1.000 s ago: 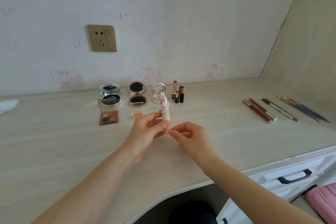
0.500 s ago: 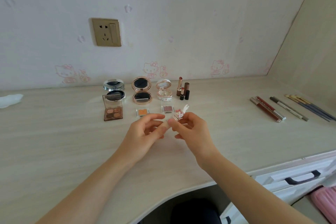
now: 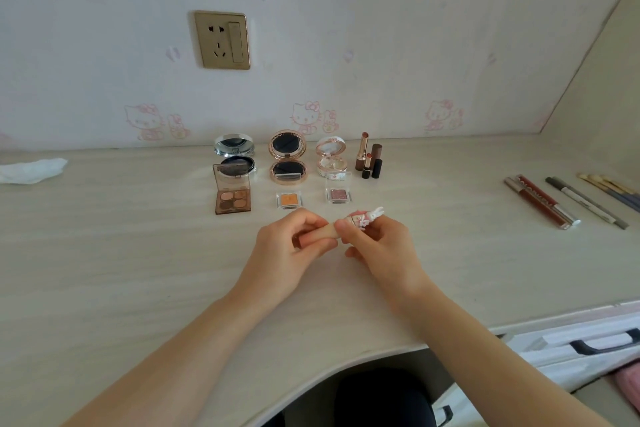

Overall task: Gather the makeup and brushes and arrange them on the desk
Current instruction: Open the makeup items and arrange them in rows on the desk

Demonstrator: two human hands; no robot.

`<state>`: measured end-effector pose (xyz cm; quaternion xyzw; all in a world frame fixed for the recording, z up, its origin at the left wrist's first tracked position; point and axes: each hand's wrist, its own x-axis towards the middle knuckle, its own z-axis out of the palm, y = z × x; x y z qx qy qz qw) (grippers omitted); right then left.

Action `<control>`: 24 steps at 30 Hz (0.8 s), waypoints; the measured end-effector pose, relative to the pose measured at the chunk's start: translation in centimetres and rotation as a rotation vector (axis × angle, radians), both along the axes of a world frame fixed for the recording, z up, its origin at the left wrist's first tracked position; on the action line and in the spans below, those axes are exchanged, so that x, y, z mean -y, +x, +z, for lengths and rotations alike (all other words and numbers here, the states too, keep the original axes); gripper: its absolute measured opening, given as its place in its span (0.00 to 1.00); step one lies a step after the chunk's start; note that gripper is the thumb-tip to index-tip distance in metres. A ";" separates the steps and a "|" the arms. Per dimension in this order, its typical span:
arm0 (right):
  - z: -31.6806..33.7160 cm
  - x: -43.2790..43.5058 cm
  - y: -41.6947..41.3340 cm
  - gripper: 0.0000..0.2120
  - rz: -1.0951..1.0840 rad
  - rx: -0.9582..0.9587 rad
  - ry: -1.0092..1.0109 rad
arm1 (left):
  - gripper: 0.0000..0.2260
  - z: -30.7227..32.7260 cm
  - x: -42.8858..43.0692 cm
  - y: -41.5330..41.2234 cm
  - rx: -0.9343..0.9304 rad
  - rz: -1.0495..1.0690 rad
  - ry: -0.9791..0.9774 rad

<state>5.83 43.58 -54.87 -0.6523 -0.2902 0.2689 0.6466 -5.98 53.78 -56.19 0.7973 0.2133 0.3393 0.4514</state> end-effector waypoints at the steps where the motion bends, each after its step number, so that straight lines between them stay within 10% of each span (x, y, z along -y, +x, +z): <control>1: -0.1 0.0 0.1 0.09 0.010 0.010 -0.003 | 0.07 0.0 0.0 0.0 -0.007 -0.010 -0.003; 15: 2.0 1.1 2.4 0.14 0.302 -0.154 -0.033 | 0.05 0.2 -0.7 -0.2 -0.009 -0.078 -0.029; 24: 2.8 1.2 2.8 0.05 0.302 0.202 -0.254 | 0.06 -0.2 -1.0 -0.1 -0.036 -0.066 0.016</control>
